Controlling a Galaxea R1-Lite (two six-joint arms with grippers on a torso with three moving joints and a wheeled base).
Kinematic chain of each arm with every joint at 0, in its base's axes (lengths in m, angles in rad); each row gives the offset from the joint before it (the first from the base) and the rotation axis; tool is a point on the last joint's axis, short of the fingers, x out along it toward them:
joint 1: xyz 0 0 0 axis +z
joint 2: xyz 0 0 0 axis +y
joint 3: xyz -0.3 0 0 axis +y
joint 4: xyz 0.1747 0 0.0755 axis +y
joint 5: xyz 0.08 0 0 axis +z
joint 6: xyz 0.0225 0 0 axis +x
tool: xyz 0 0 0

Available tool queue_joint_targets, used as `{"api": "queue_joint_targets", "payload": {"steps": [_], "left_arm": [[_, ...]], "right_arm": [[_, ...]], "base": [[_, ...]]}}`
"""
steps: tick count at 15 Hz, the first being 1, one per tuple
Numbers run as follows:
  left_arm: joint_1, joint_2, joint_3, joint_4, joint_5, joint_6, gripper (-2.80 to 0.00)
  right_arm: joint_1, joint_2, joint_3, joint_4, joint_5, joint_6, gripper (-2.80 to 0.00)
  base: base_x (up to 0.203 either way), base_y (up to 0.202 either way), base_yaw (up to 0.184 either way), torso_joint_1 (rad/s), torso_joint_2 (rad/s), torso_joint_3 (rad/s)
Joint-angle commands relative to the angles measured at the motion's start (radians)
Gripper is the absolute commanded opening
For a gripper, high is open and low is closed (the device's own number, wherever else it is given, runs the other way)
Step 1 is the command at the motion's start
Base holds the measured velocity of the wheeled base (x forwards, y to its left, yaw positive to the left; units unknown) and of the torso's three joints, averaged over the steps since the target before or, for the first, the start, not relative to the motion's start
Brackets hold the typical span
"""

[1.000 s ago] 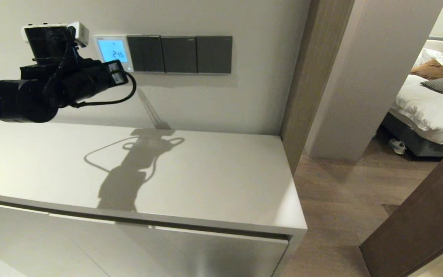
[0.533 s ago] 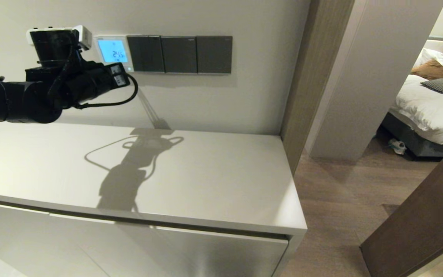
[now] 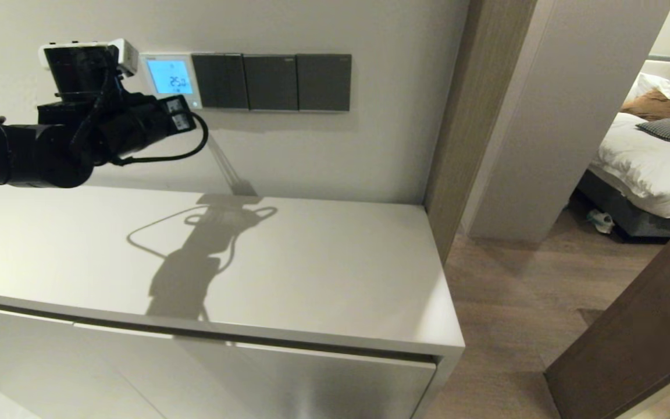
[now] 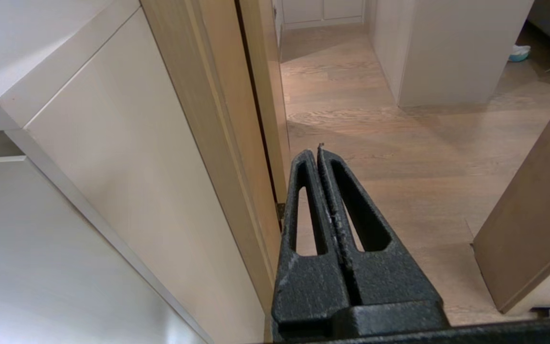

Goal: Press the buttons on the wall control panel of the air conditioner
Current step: Press the temperature increase button, then turn off the central air conditioner

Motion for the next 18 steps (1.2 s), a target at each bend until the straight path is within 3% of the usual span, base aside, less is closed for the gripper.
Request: {"api": "queue_joint_targets", "payload": {"steps": [1, 8, 14, 18], "left_arm": [[0.0, -0.03, 0.018, -0.003, 0.001, -0.001, -2.8], [-0.001, -0.138, 0.111, -0.009, 0.001, 0.005, -2.8], [-0.001, -0.383, 0.349, -0.044, 0.003, 0.084, -2.8], [0.011, -0.601, 0.538, -0.067, 0.008, 0.103, -2.8]], "right_arm": [[0.0, 0.0, 0.002, 0.0, 0.0, 0.0, -2.8], [0.0, 0.0, 0.002, 0.0, 0.0, 0.0, -2.8], [0.0, 0.0, 0.002, 0.0, 0.0, 0.0, -2.8], [0.0, 0.001, 0.002, 0.0, 0.001, 0.0, -2.8]], "base": [[0.0, 0.0, 0.0, 0.0, 0.0, 0.0], [0.0, 0.0, 0.0, 0.0, 0.0, 0.0], [0.0, 0.0, 0.0, 0.0, 0.0, 0.0], [0.0, 0.0, 0.0, 0.0, 0.0, 0.0]]}}
